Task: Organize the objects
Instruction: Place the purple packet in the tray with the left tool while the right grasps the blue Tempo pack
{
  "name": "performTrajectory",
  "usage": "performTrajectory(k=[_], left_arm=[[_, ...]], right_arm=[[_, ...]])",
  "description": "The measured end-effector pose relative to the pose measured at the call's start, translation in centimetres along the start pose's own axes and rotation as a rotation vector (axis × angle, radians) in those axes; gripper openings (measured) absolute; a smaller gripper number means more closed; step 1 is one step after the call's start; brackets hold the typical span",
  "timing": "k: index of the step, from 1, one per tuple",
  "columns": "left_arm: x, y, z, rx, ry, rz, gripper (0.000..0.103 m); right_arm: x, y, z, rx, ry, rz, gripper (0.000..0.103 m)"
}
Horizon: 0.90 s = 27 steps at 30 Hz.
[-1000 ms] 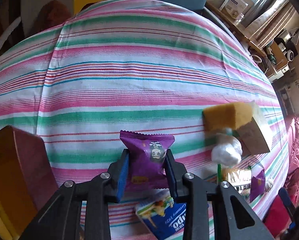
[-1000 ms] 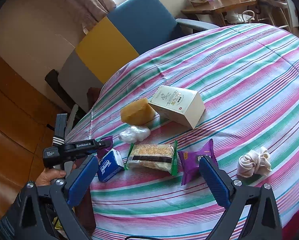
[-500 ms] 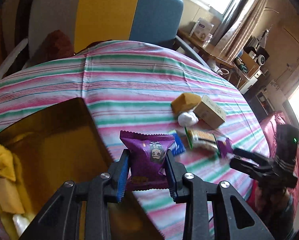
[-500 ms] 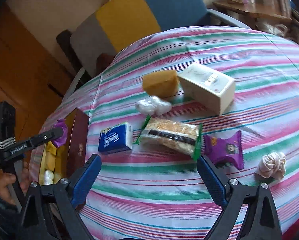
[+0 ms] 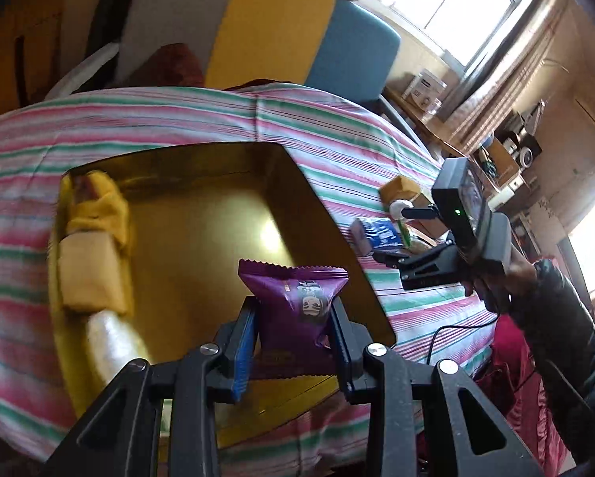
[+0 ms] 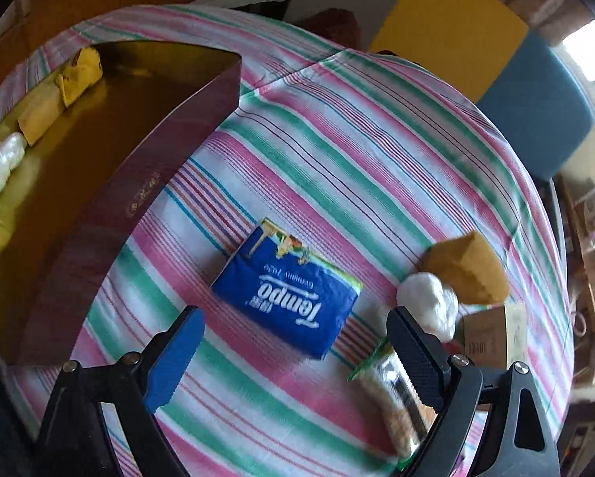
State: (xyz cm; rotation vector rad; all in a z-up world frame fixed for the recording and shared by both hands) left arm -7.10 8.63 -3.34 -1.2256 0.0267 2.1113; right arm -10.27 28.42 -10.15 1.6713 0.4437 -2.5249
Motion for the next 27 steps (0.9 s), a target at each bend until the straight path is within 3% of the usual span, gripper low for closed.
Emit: performTrajectory(k=[4,7,10,14,20,27], left_arm=[[-1.2,2.3,-1.2,-0.067,-0.012,0.018,0.034],[-1.5,3.3,-1.7,-0.104,-0.019,0.019,0.034],[-1.1,3.6,-1.8,-0.118,-0.019,0.015,0.034],[-0.7,3.4,-1.8,-0.116,-0.025,0.005,0.034],[-0.4,3.4,-1.6,-0.117,-0.026,0.022,0.034],[1.0,4.4,0.7,-0.084,-0.011,0.097,0.034]], right_arm=[[1.8,-0.3,1.7,-0.023,0.058,0.028,0.093],[2.2,-0.8,2.0,0.044,0.093,0.085,0.064],[1.8,-1.0,1.1,0.103,0.096,0.101,0.057],[0.9,-0.2,-1.4,0.176,0.119,0.145,0.053],[-0.3,-0.4,-4.6,0.318,0.039,0.212,0.053],[-0.6,-1.2,-5.4,0.326,-0.006,0.218,0.053]])
Point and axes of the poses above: each gripper's, at about its wrist camera, not at the fingertips, and x roughly the way its jaws point, y to its left, z to its top, the point moved 3 cm from there along x, roughly the way its jaws point, and after that the axes turned 8 degrees about x, right-handed, at the moved point
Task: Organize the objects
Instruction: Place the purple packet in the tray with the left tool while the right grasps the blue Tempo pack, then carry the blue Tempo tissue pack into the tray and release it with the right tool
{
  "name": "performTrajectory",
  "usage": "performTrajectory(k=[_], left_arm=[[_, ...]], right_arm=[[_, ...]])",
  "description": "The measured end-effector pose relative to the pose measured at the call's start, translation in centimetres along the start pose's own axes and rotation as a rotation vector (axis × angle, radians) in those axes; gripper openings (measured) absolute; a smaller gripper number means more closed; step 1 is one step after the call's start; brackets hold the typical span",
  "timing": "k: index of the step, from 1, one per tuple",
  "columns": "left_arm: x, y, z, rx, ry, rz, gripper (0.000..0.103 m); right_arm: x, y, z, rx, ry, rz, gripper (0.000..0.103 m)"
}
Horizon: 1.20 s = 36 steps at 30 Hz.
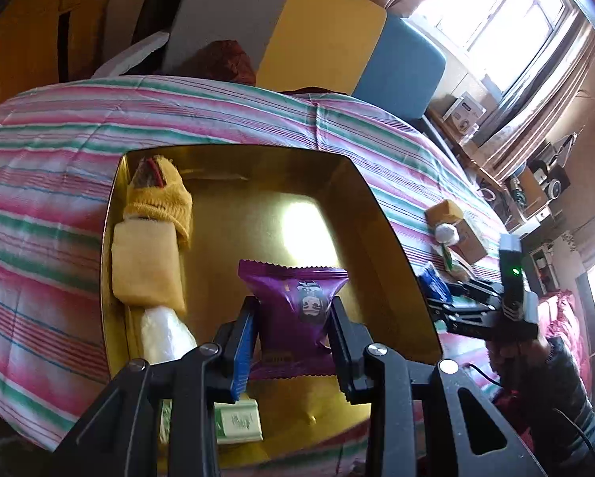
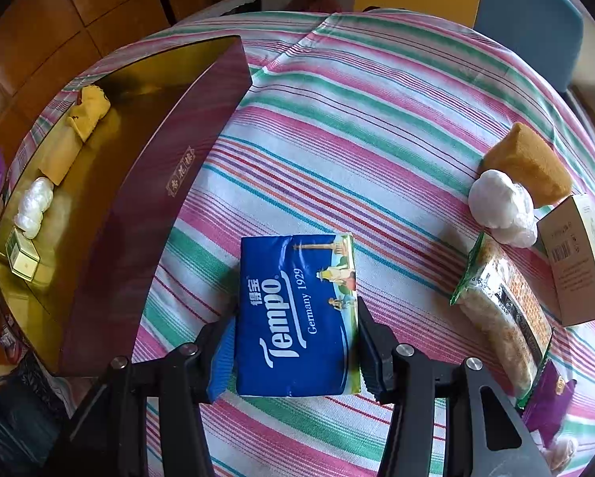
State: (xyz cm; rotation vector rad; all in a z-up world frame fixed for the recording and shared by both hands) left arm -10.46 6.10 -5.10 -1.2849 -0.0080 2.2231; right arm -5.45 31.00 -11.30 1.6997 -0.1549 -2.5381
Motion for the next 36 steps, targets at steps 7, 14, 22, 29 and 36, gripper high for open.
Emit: performTrajectory(k=[7,14,22,29,36], left_arm=[[4.1,2.7,4.3,-0.006,0.025,0.077,0.034],[8.5,5.2,7.2,0.037,0.084,0.16,0.034],[12.1,7.9,8.6,0.021,0.155,0.213,0.037],[10.4,7.9,8.2,0.026,0.116,0.211,0.049],[3.5,5.0,5.8,0.049,-0.03,0.221,0.05]], right_arm=[[-0.7,1.1,-1.2,-0.024,-0.015,-0.014,0.053],[-0.6,1.7,-1.1,-0.047,-0.019,-0.026,0.053],[-0.4,1.7,-0.8,-0.047,-0.02,-0.026,0.053],[0.7,2.0,0.0,-0.047,-0.022,-0.025,0.054],[0.6,2.0,-0.1,-0.047,-0.032,-0.031,0.053]])
Point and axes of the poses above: each gripper's, at about its wrist camera, not at the fingertips, and x roughly the way its jaws point, y to its left, z to its top, the point moved 3 cm from there along x, roughly the way its jaws point, and after that the axes turned 8 degrees about x, right-handed, at the moved point
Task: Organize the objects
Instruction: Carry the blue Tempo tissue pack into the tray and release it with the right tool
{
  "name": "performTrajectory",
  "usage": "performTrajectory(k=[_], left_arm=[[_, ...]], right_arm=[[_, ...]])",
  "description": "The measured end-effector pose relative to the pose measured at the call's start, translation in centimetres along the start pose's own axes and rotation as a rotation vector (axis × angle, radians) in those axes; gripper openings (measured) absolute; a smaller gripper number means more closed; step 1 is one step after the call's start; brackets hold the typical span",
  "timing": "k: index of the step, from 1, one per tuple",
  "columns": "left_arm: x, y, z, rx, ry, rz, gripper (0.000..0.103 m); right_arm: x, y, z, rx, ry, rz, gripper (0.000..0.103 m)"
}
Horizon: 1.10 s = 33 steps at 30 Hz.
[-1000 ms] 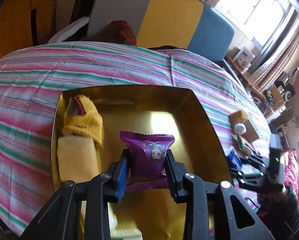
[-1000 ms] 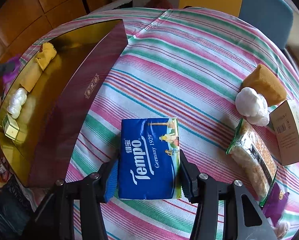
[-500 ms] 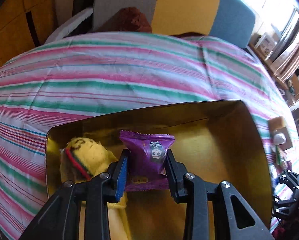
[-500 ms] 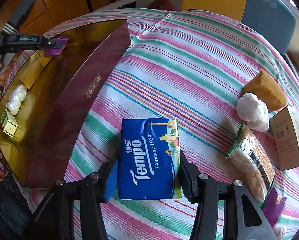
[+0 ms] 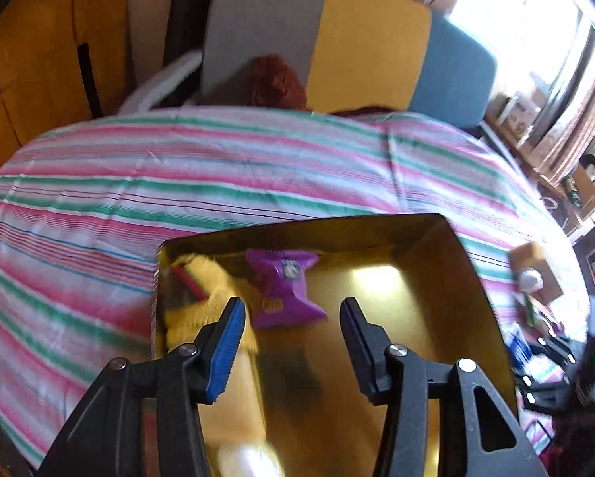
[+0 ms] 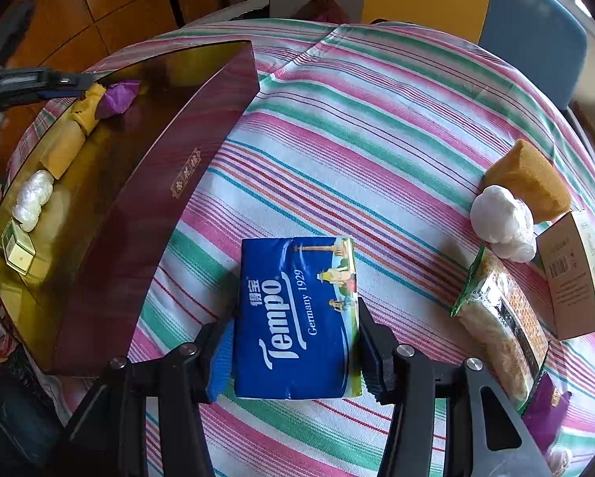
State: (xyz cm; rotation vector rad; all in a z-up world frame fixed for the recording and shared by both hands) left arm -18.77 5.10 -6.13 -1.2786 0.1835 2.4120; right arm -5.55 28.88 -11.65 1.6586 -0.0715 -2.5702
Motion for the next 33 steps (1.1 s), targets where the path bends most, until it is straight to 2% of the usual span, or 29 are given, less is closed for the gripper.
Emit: performTrajectory(k=[3,8,13,21,26,30,33], left_arm=[[-2.9,-1.3,-2.0,0.017,-0.045,0.031,0.05],[-5.6,-2.7,-5.8,-0.007,-0.056,0.062,0.05],[-7.3,-3.0,-8.1,-0.014,-0.075,0.092,0.05],[-8.1,-3.0,-10.0,-0.002,-0.091,0.093,0.05],[-8.4,-2.5,-10.6,-0.016,-0.096,0.086,0.05],[-8.3,-2.2,-10.8,-0.027,-0.097,0.074,0.05],[-8.3,-1.8,-10.9,-0.036,-0.102,0.068,0.05]], right_arm=[[0.0,0.1,-0.1,0.005,-0.003,0.0,0.053],[0.1,0.2,-0.1,0.009,-0.011,-0.005,0.053],[0.2,0.3,-0.1,0.028,-0.022,-0.025,0.053],[0.0,0.6,0.3,0.14,0.005,-0.075,0.052],[-2.4,1.4,1.4,0.191,-0.045,-0.084,0.052],[-5.4,3.5,3.3,0.217,-0.112,-0.034,0.052],[-6.9,6.8,4.9,0.183,-0.132,0.03,0.052]])
Point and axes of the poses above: each gripper's, at about its wrist camera, not at the fingertips, and x roughly the way its jaws point, y to its left, z to its top, the point moved 3 cm from there along x, roughly the way its jaws point, and after that the axes turned 8 degrees about x, right-handed, at the moved point
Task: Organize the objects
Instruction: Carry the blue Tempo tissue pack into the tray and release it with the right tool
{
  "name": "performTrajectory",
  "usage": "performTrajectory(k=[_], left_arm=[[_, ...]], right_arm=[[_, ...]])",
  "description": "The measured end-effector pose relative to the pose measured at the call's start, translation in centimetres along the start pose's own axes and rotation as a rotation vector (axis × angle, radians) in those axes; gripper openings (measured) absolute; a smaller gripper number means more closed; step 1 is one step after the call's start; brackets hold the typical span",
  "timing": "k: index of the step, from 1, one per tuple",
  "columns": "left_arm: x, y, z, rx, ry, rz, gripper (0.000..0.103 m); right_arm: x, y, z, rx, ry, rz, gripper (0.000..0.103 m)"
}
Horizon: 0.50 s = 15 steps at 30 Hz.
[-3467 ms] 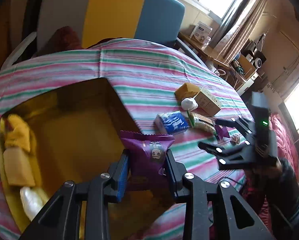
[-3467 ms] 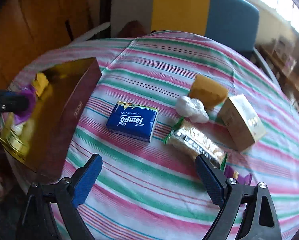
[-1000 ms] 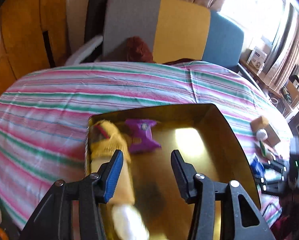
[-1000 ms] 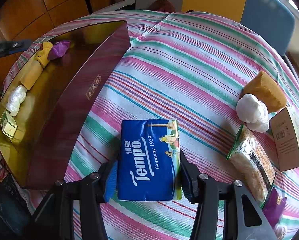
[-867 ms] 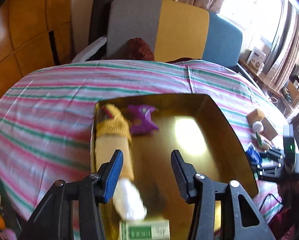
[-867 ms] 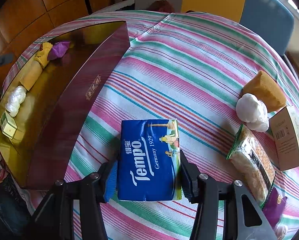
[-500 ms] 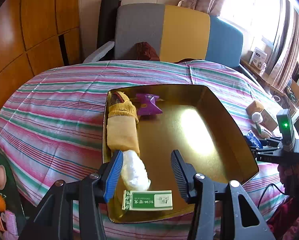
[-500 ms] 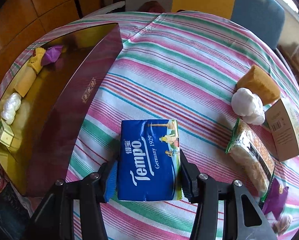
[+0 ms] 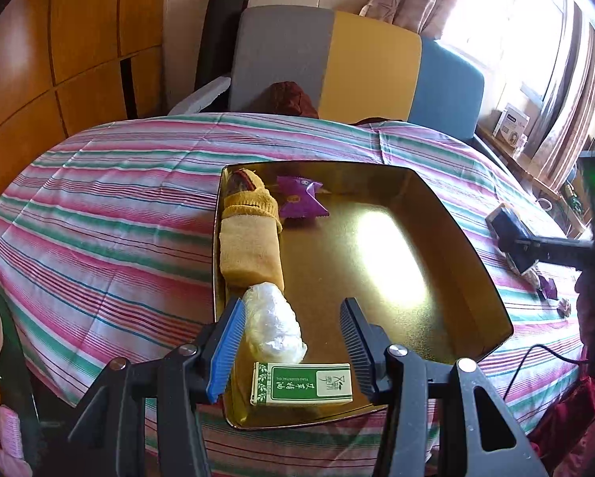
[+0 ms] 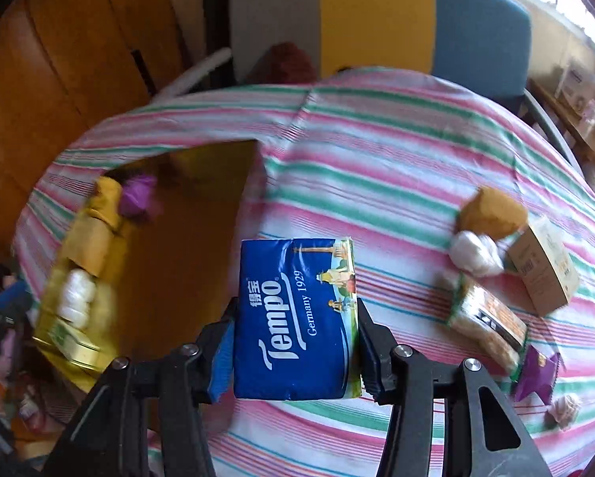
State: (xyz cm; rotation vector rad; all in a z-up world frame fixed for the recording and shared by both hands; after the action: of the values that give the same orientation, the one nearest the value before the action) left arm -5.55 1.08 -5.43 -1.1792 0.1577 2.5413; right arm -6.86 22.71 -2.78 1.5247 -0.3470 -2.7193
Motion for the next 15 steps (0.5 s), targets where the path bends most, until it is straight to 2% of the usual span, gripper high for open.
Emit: performTrajectory(k=[3,7,11,15], left_arm=[[-0.1,1.0,-0.2,-0.023,0.002,0.006,0.05],[-0.3,3.4,-0.8,-0.069,0.009,0.035,0.05],[-0.5,5.7,-1.8,-0.115,0.021,0.061,0.05],[-0.4,7.3,-2.5,-0.155,0.026,0.066,0.05]], right_arm=[[0.8,4.6,0.6,-0.045,0.039,0.065,0.052],[4.2,10.0,1.0,-0.08,0.129,0.117,0.052],[8.3,13.7,1.0,-0.062,0.197,0.116,0.052],[11.7,15.9,1.3,-0.05,0.234,0.07,0.052]])
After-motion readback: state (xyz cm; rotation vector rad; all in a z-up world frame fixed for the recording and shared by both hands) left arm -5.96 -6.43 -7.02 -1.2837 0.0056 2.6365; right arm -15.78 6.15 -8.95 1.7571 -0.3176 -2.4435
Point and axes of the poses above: each gripper's, at about its wrist camera, not at the fingertips, and x roughly the way its jaws point, y to its left, z to its top, the point moved 3 cm from there along x, roughly the way its jaws point, and after that the axes turned 8 degrees about x, right-handed, at the moved point
